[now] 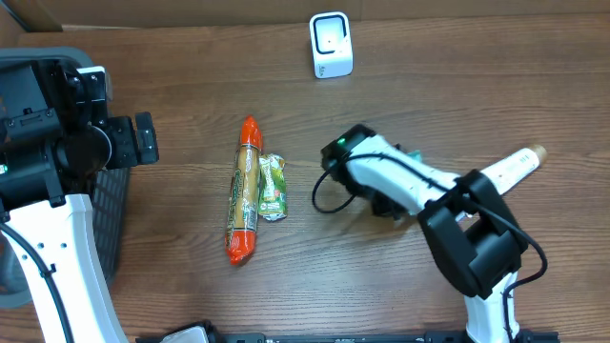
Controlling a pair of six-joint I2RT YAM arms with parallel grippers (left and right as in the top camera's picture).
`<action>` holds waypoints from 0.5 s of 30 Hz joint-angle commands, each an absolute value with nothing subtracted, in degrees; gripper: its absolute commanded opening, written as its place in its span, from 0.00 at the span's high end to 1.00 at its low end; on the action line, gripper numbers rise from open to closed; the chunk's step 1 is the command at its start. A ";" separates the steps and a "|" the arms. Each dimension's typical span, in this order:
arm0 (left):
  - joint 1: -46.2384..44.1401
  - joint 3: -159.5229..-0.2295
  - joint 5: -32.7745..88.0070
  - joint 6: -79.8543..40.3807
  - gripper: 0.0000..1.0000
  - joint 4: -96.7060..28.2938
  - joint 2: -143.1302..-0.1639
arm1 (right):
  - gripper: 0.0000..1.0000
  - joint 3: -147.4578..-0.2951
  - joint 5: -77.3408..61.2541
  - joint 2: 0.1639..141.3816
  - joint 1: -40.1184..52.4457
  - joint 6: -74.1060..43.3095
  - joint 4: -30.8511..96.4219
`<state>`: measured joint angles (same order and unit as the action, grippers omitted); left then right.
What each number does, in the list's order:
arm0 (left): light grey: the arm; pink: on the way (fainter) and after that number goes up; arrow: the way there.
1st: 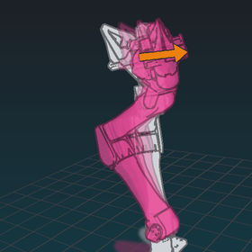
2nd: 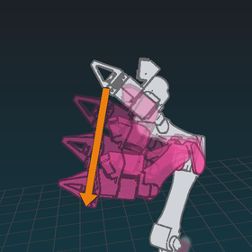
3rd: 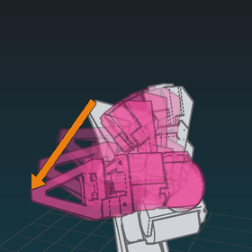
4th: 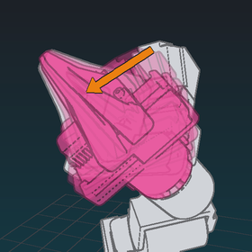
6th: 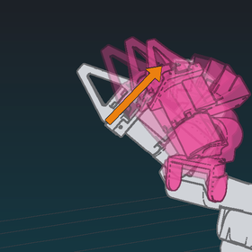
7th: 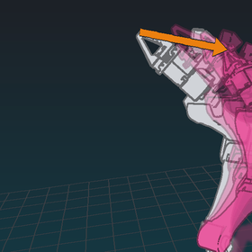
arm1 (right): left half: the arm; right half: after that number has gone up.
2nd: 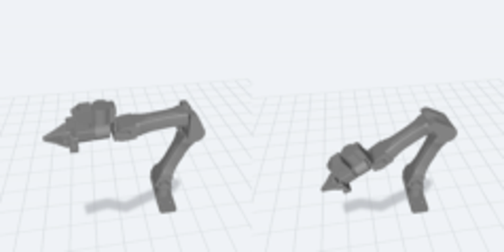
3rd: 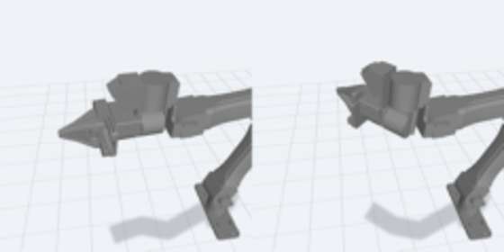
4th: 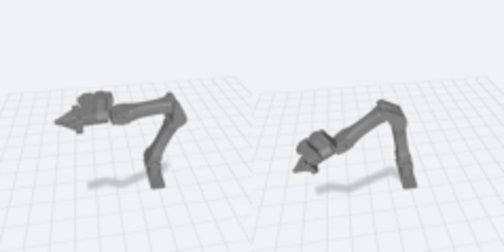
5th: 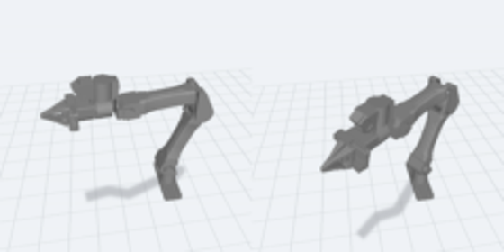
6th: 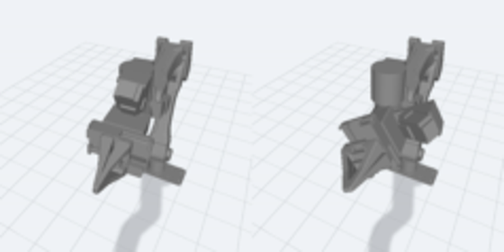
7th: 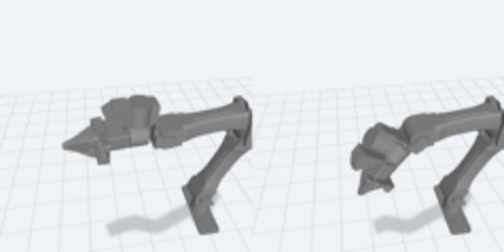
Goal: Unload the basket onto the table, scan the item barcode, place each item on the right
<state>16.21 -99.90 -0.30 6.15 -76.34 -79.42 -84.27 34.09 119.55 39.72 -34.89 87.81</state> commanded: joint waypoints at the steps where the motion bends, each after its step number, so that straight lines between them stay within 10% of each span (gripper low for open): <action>1: 16.10 -100.33 -0.58 7.07 0.00 -76.25 -79.40 | 0.85 -84.73 28.05 119.31 43.68 -29.39 85.01; 15: 16.10 -100.33 -0.58 7.05 0.01 -76.25 -79.40 | 0.82 -90.70 23.49 119.28 47.70 -22.85 78.61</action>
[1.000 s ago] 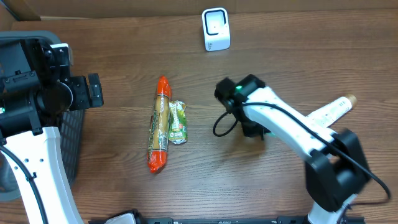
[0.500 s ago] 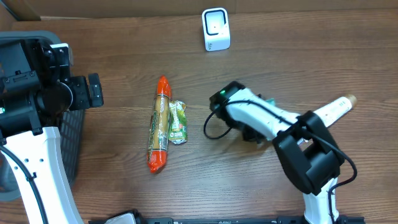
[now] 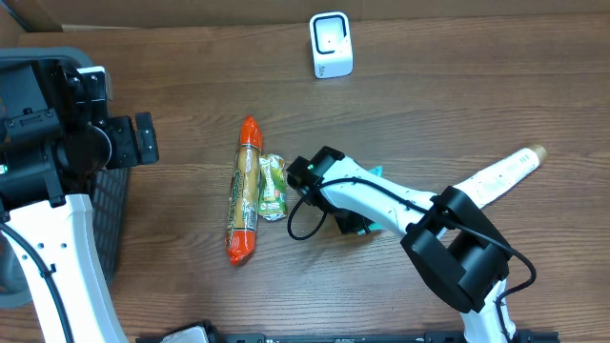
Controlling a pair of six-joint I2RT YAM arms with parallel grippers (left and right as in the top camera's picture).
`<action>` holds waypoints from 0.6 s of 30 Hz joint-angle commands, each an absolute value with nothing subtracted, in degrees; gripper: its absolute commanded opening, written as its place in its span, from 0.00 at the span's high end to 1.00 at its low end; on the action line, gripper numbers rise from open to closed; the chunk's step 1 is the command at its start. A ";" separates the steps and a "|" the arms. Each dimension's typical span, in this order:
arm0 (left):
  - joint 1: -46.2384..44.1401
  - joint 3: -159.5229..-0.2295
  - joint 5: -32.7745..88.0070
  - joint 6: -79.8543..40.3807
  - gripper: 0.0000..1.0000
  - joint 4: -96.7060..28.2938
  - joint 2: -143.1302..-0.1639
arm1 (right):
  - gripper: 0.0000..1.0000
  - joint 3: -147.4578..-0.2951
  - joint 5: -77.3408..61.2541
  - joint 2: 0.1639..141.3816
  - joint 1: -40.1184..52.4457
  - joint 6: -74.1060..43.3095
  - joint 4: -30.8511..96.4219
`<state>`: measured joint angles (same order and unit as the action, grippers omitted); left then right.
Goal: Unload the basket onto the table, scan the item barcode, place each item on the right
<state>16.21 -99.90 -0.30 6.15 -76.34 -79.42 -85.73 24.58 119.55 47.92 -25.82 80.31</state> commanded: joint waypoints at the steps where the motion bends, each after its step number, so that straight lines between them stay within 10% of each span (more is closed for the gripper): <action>1: 16.10 -100.33 -0.60 7.07 0.00 -76.25 -79.40 | 0.81 -91.98 22.74 119.28 47.59 -21.89 77.80; 11: 16.10 -100.33 -0.58 7.07 0.01 -76.25 -79.40 | 0.76 -96.84 11.33 119.28 41.60 -19.44 72.47; 18: 16.10 -100.33 -0.58 7.07 0.00 -76.25 -79.40 | 0.34 -96.18 -9.96 119.28 30.98 -19.46 71.99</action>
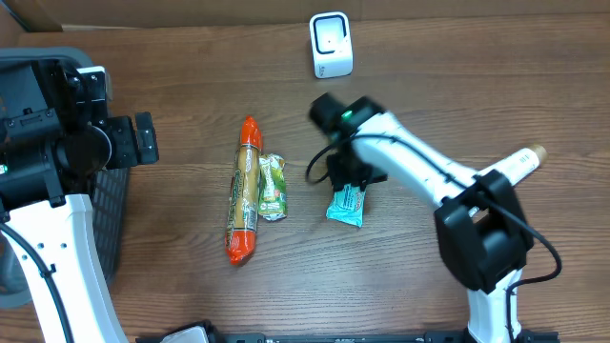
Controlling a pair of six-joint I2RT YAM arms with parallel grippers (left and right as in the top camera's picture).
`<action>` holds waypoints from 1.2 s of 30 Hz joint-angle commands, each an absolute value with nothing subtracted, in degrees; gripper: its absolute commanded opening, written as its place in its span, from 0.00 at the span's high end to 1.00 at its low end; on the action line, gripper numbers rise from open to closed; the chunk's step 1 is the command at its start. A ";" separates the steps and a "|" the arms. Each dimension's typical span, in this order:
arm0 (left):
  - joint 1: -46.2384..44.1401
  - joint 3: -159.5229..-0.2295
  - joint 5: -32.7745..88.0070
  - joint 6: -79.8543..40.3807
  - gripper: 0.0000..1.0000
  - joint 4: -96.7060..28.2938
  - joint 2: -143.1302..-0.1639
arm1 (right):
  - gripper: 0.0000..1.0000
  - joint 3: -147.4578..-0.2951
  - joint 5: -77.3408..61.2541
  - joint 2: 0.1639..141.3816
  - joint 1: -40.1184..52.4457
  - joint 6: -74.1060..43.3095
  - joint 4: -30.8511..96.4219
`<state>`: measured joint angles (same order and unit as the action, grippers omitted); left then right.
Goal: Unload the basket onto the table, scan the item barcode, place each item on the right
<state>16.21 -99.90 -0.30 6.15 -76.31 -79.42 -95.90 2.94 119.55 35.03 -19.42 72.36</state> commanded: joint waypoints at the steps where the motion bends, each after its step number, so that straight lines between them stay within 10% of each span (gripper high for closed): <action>1: 16.10 -100.33 -0.58 7.07 0.00 -76.25 -79.40 | 0.34 -95.74 -12.27 119.28 29.82 -19.49 71.81; 22: 16.10 -100.33 -0.58 7.07 0.00 -76.25 -79.40 | 0.36 -79.85 -19.88 119.28 25.85 -22.50 58.24; 29: 16.10 -100.33 -0.58 7.07 0.01 -76.25 -79.40 | 0.96 -79.37 -19.79 119.28 25.69 -19.44 57.06; 36: 16.10 -100.33 -0.58 7.07 0.00 -76.25 -79.40 | 0.96 -81.21 -14.94 117.75 25.65 -18.59 59.55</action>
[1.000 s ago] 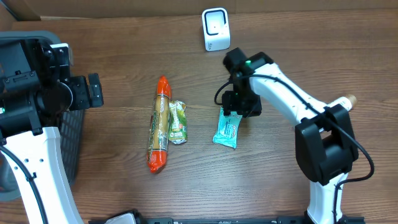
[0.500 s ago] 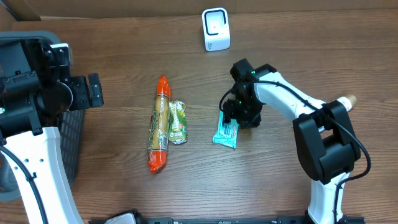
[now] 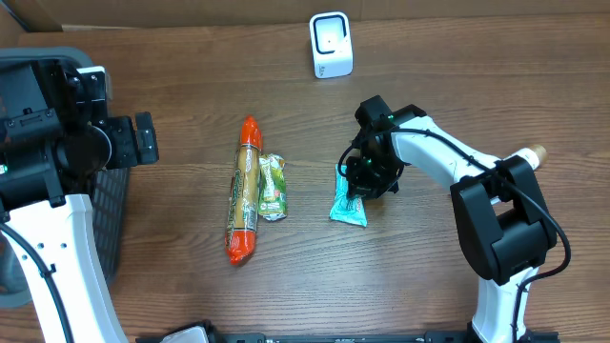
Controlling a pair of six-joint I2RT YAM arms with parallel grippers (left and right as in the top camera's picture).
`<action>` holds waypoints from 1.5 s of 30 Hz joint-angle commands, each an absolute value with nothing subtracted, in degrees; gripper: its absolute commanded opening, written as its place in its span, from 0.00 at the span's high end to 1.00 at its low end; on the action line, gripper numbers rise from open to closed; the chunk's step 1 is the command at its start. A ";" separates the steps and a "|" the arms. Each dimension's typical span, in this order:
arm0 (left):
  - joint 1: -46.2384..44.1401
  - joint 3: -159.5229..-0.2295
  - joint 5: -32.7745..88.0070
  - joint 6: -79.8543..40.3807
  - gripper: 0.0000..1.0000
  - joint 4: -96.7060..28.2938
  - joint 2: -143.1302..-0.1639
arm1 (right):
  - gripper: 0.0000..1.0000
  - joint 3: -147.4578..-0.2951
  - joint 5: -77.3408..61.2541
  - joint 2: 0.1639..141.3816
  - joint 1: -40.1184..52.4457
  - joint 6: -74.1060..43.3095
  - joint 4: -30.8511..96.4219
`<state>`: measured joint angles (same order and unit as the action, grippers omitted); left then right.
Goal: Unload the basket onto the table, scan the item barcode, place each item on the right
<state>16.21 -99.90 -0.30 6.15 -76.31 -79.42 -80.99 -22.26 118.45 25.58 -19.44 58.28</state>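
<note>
A teal snack packet (image 3: 349, 204) lies lengthwise right of the table's middle. My right gripper (image 3: 364, 179) is at its upper end and looks shut on it, though the wrist hides the fingers. The white barcode scanner (image 3: 331, 45) stands upright at the far edge, well beyond the packet. My left gripper (image 3: 141, 139) is held at the far left, away from all items, and its jaws cannot be made out.
A long sausage-shaped package with orange ends (image 3: 244, 191) lies left of centre. A small green packet (image 3: 273, 187) rests against its right side. A dark mesh basket (image 3: 107, 224) sits under the left arm at the table's left edge.
The right wrist has shifted to the right and turned, with its elbow now further right. The teal packet has barely moved. The left arm is unchanged.
The right arm first covered the teal packet at the right of centre. It was then lower and further left, near the green packet. After that the teal packet showed in full below the gripper, and it stays there now.
</note>
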 commanded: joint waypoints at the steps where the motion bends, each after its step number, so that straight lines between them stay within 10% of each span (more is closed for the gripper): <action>1: 16.10 -100.33 -0.58 7.07 0.00 -76.27 -79.40 | 0.96 -81.80 -13.17 117.10 25.65 -18.63 60.62; 10: 16.10 -100.33 -0.58 7.05 0.00 -76.25 -79.40 | 0.96 -88.88 27.77 112.27 27.75 -41.36 83.96; 26: 16.10 -100.33 -0.58 7.07 0.00 -76.25 -79.40 | 0.96 -88.90 32.71 126.72 29.12 -41.78 91.20; 34: 16.10 -100.33 -0.58 7.07 0.00 -76.25 -79.40 | 0.76 -88.90 29.82 127.00 36.05 -35.48 87.35; 40: 16.10 -100.33 -0.58 7.07 0.00 -76.25 -79.40 | 0.42 -89.01 29.71 127.00 41.01 -35.48 87.26; 45: 16.10 -100.33 -0.60 7.05 0.00 -76.25 -79.40 | 0.40 -90.04 29.69 127.00 42.92 -35.48 87.29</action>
